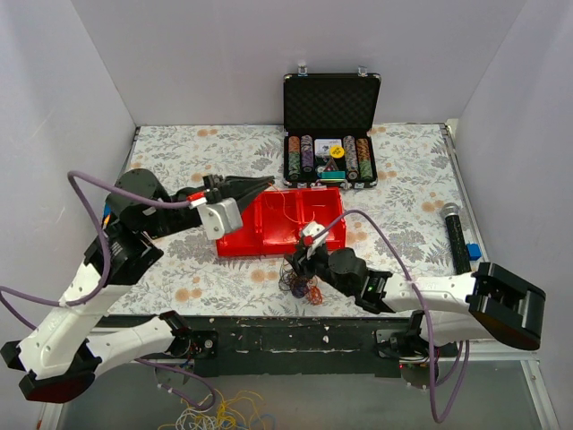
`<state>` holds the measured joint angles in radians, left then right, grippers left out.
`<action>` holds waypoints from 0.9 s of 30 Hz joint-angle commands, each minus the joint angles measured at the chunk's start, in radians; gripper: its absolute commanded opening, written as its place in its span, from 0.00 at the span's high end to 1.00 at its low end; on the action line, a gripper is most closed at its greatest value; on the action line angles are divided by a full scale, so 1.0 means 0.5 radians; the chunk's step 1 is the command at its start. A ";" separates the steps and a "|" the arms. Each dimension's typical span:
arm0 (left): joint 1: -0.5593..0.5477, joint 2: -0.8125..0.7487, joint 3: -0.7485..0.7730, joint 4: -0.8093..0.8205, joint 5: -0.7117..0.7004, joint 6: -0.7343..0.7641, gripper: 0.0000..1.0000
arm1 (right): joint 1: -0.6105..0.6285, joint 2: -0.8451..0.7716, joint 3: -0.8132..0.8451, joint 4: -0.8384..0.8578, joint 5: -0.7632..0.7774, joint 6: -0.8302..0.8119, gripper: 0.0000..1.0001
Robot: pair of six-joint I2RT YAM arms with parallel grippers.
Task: Untangle the cables
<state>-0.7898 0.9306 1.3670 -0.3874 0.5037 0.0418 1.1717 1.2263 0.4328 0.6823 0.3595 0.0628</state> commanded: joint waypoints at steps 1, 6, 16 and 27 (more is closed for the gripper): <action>-0.013 -0.021 0.171 0.274 -0.139 -0.053 1.00 | -0.003 0.136 -0.052 0.200 -0.108 0.172 0.51; -0.013 0.074 0.465 0.364 -0.194 -0.175 1.00 | -0.003 0.336 -0.025 0.243 -0.182 0.233 0.48; -0.013 0.191 0.794 0.517 -0.314 -0.001 1.00 | -0.003 0.459 -0.102 0.292 -0.308 0.356 0.49; -0.013 0.268 0.656 1.409 -0.881 0.376 1.00 | -0.003 0.361 -0.237 0.292 -0.314 0.424 0.21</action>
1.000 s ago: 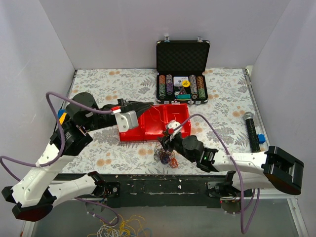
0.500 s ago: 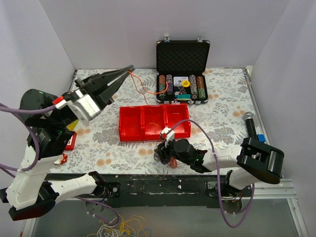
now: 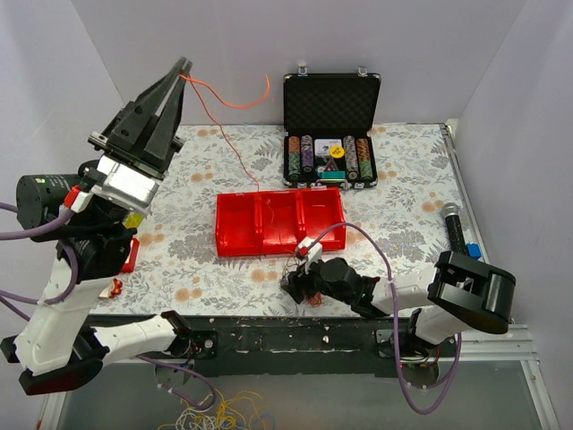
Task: Untangle the cables
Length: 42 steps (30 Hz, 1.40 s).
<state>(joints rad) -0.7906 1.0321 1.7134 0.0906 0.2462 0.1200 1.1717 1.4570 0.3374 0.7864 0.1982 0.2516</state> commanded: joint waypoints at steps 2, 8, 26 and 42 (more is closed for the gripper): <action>-0.008 0.089 -0.073 0.539 -0.465 0.303 1.00 | -0.003 -0.177 -0.061 0.078 0.051 0.046 0.17; -0.008 0.132 -0.215 0.837 -0.566 0.511 1.00 | -0.003 -0.420 -0.092 0.007 0.094 0.003 0.12; -0.008 0.252 -0.282 0.969 -0.796 0.647 1.00 | -0.003 -0.506 -0.156 -0.088 0.073 0.009 0.13; 0.050 0.169 -0.779 1.107 -0.934 0.475 1.00 | -0.003 -0.656 -0.267 -0.162 0.147 0.037 0.15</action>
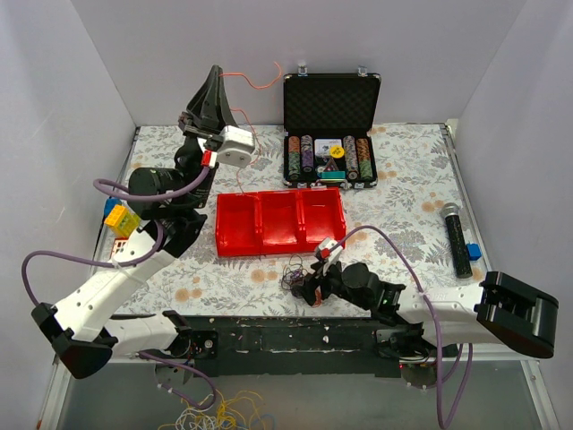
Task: Untangle the cables
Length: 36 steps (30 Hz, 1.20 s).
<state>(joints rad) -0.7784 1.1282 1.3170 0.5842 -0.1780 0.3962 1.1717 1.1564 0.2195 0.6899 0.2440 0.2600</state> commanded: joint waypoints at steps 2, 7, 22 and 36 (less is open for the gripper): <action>0.032 -0.020 0.023 0.114 -0.092 -0.114 1.00 | -0.003 -0.067 -0.043 0.025 0.055 0.023 0.15; 0.050 -0.026 0.011 0.108 -0.117 -0.148 1.00 | -0.003 -0.064 -0.046 0.022 0.061 0.026 0.16; 0.578 -0.127 -0.339 0.049 0.009 -0.467 1.00 | -0.003 -0.095 -0.043 -0.036 0.070 0.020 0.17; 0.655 -0.161 -0.544 -0.177 0.126 -0.639 1.00 | -0.003 -0.242 -0.120 -0.137 0.141 0.051 0.17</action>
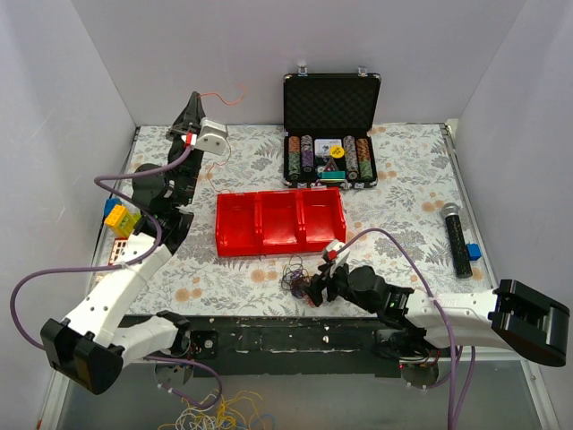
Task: Untangle the cables
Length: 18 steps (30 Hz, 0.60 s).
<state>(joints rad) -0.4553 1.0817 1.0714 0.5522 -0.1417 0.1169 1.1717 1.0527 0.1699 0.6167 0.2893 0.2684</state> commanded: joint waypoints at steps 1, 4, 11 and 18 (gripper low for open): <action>0.009 -0.074 -0.084 -0.138 0.056 -0.099 1.00 | -0.003 -0.034 -0.018 0.009 0.050 0.034 0.17; 0.009 -0.089 -0.252 -0.175 0.087 -0.120 1.00 | 0.000 -0.038 -0.002 0.006 0.053 0.025 0.17; 0.009 -0.010 -0.562 -0.110 0.041 -0.077 1.00 | -0.003 -0.108 0.016 -0.046 0.087 0.015 0.17; 0.009 0.134 -0.707 0.022 0.016 0.055 1.00 | -0.003 -0.163 -0.021 -0.071 0.112 0.028 0.18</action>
<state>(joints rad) -0.4545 1.1324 0.7349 0.5171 -0.1196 0.1120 1.1717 0.9901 0.1654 0.5735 0.3168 0.2749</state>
